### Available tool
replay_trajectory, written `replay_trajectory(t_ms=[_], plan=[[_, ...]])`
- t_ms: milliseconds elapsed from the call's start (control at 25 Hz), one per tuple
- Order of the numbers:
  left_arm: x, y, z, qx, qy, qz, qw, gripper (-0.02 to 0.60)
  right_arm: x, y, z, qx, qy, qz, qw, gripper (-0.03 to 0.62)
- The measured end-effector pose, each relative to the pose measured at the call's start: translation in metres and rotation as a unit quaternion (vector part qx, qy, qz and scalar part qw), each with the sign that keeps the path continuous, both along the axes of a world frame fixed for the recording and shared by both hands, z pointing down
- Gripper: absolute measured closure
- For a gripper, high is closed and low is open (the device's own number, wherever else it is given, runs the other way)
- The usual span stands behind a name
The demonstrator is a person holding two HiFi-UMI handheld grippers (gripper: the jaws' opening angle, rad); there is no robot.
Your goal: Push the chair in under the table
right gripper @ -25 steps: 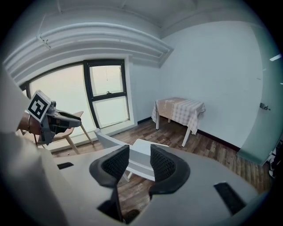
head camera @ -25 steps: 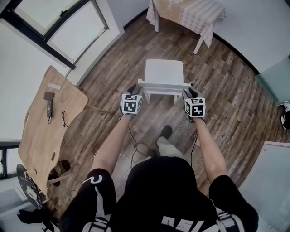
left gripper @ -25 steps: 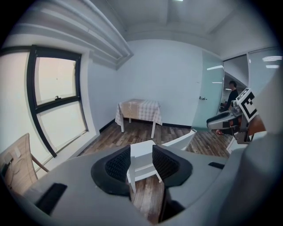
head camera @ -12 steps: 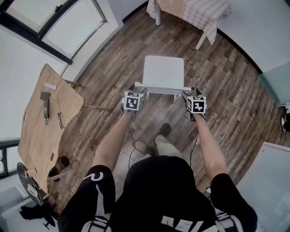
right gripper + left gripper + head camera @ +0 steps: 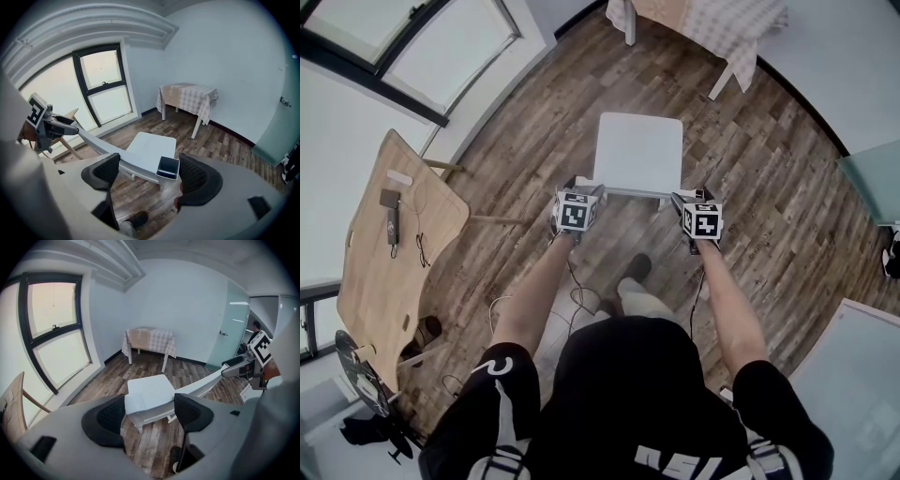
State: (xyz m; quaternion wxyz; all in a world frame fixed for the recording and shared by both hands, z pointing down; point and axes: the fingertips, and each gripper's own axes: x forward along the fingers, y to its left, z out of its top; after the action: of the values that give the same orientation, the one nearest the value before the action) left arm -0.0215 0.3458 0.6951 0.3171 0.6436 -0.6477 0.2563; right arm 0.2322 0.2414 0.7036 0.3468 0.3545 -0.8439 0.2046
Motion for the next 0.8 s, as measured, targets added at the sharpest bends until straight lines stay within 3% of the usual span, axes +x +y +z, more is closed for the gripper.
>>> replay_trajectory(t_ms=[80,800], plan=[[0.001,-0.002,0.001,0.002,0.003,0.001,1.0,0.247,-0.001,-0.002,0.002,-0.012,-0.004,-0.002,1.0,0.158],[-0.012,-0.029,0.0,-0.012,0.011,-0.012,0.9998,0.249,-0.015,-0.026,0.003,-0.019,-0.02,-0.01,1.0,0.158]])
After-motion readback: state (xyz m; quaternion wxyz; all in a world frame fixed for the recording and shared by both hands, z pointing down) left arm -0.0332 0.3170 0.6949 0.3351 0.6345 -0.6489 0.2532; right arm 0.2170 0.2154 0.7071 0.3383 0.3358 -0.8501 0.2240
